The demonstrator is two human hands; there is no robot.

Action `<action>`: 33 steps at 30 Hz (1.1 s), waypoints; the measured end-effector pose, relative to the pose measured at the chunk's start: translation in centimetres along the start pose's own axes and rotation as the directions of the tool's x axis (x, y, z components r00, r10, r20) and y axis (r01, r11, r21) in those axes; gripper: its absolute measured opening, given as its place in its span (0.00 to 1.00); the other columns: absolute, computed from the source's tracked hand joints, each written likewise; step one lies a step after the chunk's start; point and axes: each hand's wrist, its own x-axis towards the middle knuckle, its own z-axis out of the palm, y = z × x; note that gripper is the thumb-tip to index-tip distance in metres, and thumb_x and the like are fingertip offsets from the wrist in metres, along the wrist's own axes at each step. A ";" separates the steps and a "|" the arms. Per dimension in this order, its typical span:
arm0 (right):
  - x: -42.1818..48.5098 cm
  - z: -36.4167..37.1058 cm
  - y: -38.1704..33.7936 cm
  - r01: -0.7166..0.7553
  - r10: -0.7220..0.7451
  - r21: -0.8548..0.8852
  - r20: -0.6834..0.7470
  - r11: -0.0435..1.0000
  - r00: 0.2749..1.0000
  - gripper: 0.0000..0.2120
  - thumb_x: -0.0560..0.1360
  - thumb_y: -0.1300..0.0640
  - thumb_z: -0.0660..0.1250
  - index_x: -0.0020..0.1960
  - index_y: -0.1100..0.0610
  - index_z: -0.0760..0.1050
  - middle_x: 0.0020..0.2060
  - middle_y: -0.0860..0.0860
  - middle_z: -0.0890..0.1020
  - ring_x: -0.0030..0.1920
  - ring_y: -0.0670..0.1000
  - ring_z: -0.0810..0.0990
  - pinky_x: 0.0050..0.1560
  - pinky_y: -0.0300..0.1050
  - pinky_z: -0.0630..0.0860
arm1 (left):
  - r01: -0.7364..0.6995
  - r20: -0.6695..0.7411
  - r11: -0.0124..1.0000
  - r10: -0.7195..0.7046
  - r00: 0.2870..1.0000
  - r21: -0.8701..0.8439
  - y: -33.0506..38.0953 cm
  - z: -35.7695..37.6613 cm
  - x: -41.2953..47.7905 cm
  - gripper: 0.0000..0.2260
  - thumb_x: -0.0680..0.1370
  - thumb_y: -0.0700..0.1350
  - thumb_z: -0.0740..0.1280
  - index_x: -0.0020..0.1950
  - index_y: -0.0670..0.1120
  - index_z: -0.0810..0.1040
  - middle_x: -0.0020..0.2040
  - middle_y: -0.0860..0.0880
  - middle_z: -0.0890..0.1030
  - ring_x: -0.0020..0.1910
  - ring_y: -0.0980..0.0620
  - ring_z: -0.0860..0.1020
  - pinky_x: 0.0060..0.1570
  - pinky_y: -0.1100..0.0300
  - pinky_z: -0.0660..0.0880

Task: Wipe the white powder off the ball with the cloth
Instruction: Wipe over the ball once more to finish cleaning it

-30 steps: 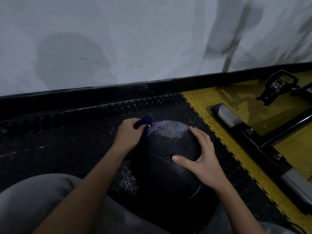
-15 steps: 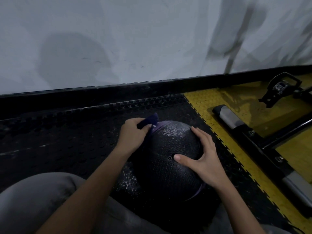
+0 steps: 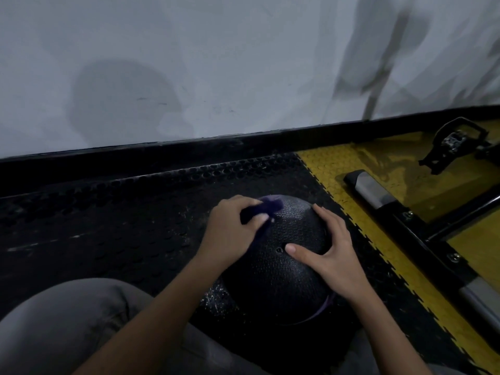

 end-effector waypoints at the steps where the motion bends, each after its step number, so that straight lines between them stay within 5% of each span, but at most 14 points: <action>1: -0.1 0.0 0.0 -0.003 0.003 -0.002 0.001 1.000 1.000 0.47 0.53 0.28 0.69 0.69 0.39 0.61 0.65 0.37 0.62 0.70 0.43 0.58 0.68 0.45 0.59 | -0.043 -0.004 0.999 0.044 0.999 0.026 0.3 0.2 -0.4 0.09 0.74 0.44 0.69 0.54 0.48 0.81 0.47 0.54 0.79 0.49 0.56 0.74 0.49 0.66 0.65; 4: -0.2 0.0 0.0 0.000 0.001 -0.025 0.026 1.000 1.000 0.47 0.53 0.27 0.68 0.69 0.38 0.59 0.66 0.38 0.60 0.70 0.44 0.57 0.69 0.47 0.58 | 0.036 -0.025 0.999 -0.036 0.999 0.005 -0.6 -0.1 0.5 0.08 0.75 0.45 0.69 0.53 0.48 0.81 0.46 0.54 0.79 0.47 0.55 0.76 0.48 0.63 0.68; 9: 0.0 -1.8 0.2 -0.005 0.012 -0.035 0.223 0.999 0.975 0.49 0.49 0.23 0.68 0.67 0.28 0.53 0.68 0.33 0.54 0.71 0.40 0.52 0.71 0.54 0.55 | 0.441 0.006 0.870 -0.451 0.893 -0.221 -4.0 -0.3 2.4 0.08 0.77 0.45 0.66 0.49 0.43 0.82 0.38 0.47 0.82 0.37 0.50 0.77 0.37 0.58 0.69; 15: -0.3 -2.5 0.6 0.005 0.010 -0.047 0.315 0.999 0.949 0.53 0.49 0.26 0.73 0.67 0.25 0.48 0.68 0.27 0.47 0.74 0.42 0.43 0.72 0.62 0.52 | 0.197 0.022 0.964 -0.197 0.980 -0.177 -1.5 0.0 1.3 0.07 0.76 0.44 0.67 0.53 0.48 0.81 0.44 0.55 0.81 0.46 0.56 0.78 0.46 0.62 0.70; 20: -0.9 -1.5 0.2 0.042 -0.023 -0.068 0.254 0.997 0.967 0.55 0.49 0.25 0.71 0.70 0.30 0.49 0.69 0.30 0.47 0.72 0.38 0.45 0.72 0.52 0.52 | -0.218 -0.013 0.967 0.222 0.975 0.130 0.4 0.7 -0.9 0.08 0.76 0.44 0.68 0.54 0.46 0.80 0.48 0.54 0.79 0.50 0.55 0.71 0.49 0.66 0.63; 22: -0.9 -1.2 -0.1 0.069 -0.040 -0.109 0.246 0.992 0.968 0.55 0.49 0.24 0.70 0.70 0.31 0.48 0.68 0.29 0.47 0.71 0.37 0.45 0.71 0.50 0.52 | -0.181 -0.015 0.979 0.183 0.983 0.096 0.1 0.4 -0.6 0.08 0.75 0.44 0.68 0.54 0.46 0.81 0.47 0.54 0.79 0.49 0.55 0.72 0.48 0.66 0.64; 27: -0.8 -0.1 -0.8 0.158 -0.098 -0.168 0.319 0.973 0.943 0.53 0.53 0.26 0.69 0.69 0.26 0.42 0.69 0.29 0.41 0.71 0.37 0.41 0.71 0.55 0.50 | 0.191 -0.084 0.979 -0.197 0.977 -0.066 -1.4 -1.3 1.5 0.07 0.77 0.43 0.67 0.53 0.48 0.81 0.45 0.52 0.81 0.46 0.54 0.77 0.44 0.64 0.68; 33: -1.1 0.5 -0.9 0.161 -0.115 -0.172 0.252 0.972 0.961 0.52 0.52 0.24 0.68 0.69 0.27 0.45 0.70 0.31 0.44 0.69 0.34 0.42 0.68 0.48 0.49 | 0.027 -0.013 1.000 -0.027 1.000 0.005 -0.4 -1.3 0.3 0.08 0.74 0.44 0.70 0.53 0.49 0.81 0.44 0.57 0.78 0.46 0.58 0.76 0.43 0.74 0.67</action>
